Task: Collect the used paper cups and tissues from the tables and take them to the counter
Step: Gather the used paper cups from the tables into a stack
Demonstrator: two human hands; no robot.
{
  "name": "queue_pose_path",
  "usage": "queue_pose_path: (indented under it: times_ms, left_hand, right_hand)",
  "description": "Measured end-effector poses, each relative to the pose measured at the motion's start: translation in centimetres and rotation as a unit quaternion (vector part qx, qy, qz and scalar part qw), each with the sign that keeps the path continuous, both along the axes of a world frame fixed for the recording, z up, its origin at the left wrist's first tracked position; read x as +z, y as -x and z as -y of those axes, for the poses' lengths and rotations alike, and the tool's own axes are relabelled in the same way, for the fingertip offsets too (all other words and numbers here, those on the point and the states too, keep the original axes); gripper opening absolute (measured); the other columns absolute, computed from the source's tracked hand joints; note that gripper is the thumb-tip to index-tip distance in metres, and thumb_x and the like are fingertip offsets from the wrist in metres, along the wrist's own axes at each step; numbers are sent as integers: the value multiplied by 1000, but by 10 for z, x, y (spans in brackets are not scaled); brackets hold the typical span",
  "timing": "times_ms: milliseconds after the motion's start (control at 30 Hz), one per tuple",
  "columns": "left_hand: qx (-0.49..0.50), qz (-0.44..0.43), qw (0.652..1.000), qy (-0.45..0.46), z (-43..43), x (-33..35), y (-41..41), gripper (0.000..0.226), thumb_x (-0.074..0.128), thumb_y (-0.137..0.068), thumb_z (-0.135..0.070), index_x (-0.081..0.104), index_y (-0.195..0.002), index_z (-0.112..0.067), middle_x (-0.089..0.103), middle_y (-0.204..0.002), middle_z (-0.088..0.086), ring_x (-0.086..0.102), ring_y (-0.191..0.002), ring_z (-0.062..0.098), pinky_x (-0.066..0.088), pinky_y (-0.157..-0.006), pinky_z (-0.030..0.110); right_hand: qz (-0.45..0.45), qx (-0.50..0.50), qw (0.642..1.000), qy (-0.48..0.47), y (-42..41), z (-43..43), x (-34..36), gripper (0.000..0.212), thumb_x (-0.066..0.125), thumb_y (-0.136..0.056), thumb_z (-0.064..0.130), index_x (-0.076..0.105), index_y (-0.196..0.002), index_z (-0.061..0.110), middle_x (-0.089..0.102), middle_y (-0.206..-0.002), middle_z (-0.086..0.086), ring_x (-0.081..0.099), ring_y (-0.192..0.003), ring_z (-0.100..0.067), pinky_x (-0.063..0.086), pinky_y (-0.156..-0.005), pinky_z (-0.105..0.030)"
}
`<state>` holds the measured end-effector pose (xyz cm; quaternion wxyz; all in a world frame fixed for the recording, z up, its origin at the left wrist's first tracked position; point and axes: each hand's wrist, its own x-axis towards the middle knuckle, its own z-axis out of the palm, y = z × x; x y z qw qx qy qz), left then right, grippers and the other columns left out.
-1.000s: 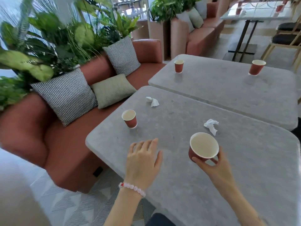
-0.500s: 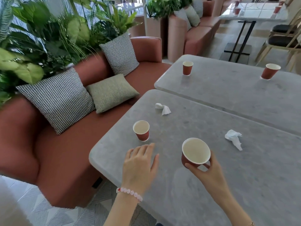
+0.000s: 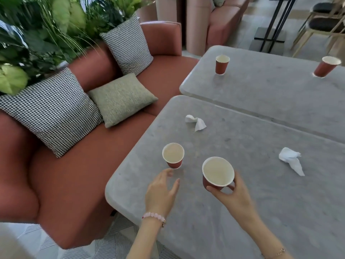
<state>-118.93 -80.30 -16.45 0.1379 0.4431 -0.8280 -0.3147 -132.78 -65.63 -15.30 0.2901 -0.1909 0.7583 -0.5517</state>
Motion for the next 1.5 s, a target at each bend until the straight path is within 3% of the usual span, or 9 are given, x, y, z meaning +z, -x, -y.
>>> queue_pose_path:
  times_ms: [100, 267, 433, 567, 733, 933, 1300, 1400, 1500]
  left_hand:
    - [56, -64, 993, -84, 8, -19, 11, 39, 69, -81, -30, 52, -115, -24, 57, -104, -14, 57, -103, 13, 41, -76, 24]
    - [109, -122, 973, -163, 21, -38, 30, 73, 78, -71, -30, 37, -131, -25, 45, -128, -10, 45, -118, 11, 42, -94, 32]
    - [147, -141, 959, -195, 34, -48, 45, 81, 81, -65, -31, 34, -131, -28, 41, -125, -12, 42, -118, 8, 36, -85, 25]
    - [154, -165, 953, -200, 42, -55, 54, 75, 84, -61, -31, 40, -122, -31, 49, -122, -8, 48, -112, 8, 41, -88, 25]
    - [168, -194, 945, -205, 45, -59, 64, 65, 84, -61, -31, 47, -114, -32, 57, -114, -7, 56, -105, 9, 49, -91, 38]
    - [172, -203, 944, -193, 45, -54, 69, 64, 83, -65, -26, 47, -118, -25, 57, -117, -3, 56, -107, 14, 47, -93, 42]
    - [67, -286, 932, -215, 17, 16, 69, 59, 84, -64, -15, 50, -106, -37, 60, -109, -17, 58, -99, -4, 45, -78, 10]
    - [24, -304, 924, -229, 5, 43, 69, 59, 85, -62, -16, 52, -105, -40, 62, -103, -24, 59, -102, 0, 49, -80, 19]
    - [-18, -310, 919, -243, -9, 68, 70, 62, 84, -57, -25, 53, -108, -37, 64, -108, -16, 60, -105, 6, 50, -86, 29]
  right_hand:
    - [5, 0, 1000, -11, 3, 7, -1, 58, 86, -64, 20, 52, -106, 40, 65, -101, 20, 58, -94, 13, 42, -75, -17]
    - [10, -2, 1000, -19, 10, 13, -5, 55, 84, -65, 16, 52, -103, 40, 62, -95, 30, 57, -94, 13, 42, -74, -17]
    - [16, -3, 999, -30, 14, 14, -10, 55, 85, -65, 18, 52, -103, 41, 62, -94, 31, 57, -92, 14, 41, -74, -16]
    - [18, -6, 999, -35, 17, 12, -12, 59, 85, -65, 19, 51, -108, 43, 61, -97, 34, 57, -94, 15, 42, -75, -14]
    - [14, -12, 999, -34, 22, 10, -15, 60, 85, -64, 18, 52, -107, 42, 61, -97, 34, 58, -92, 15, 40, -68, 1]
    - [25, -19, 999, -33, 25, 8, -16, 62, 86, -64, 18, 51, -109, 43, 61, -109, 22, 57, -95, 14, 43, -71, -5]
    - [14, -24, 999, -28, 32, -4, -19, 62, 85, -63, 26, 51, -113, 42, 61, -113, 18, 58, -105, 0, 44, -84, -20]
    - [-4, -28, 999, -32, 32, -13, -20, 61, 85, -64, 25, 51, -112, 41, 59, -114, 16, 57, -108, -7, 47, -91, -29]
    - [-36, -26, 998, -38, 30, -21, -18, 60, 85, -65, 19, 50, -109, 41, 60, -113, 14, 57, -109, -10, 47, -93, -31]
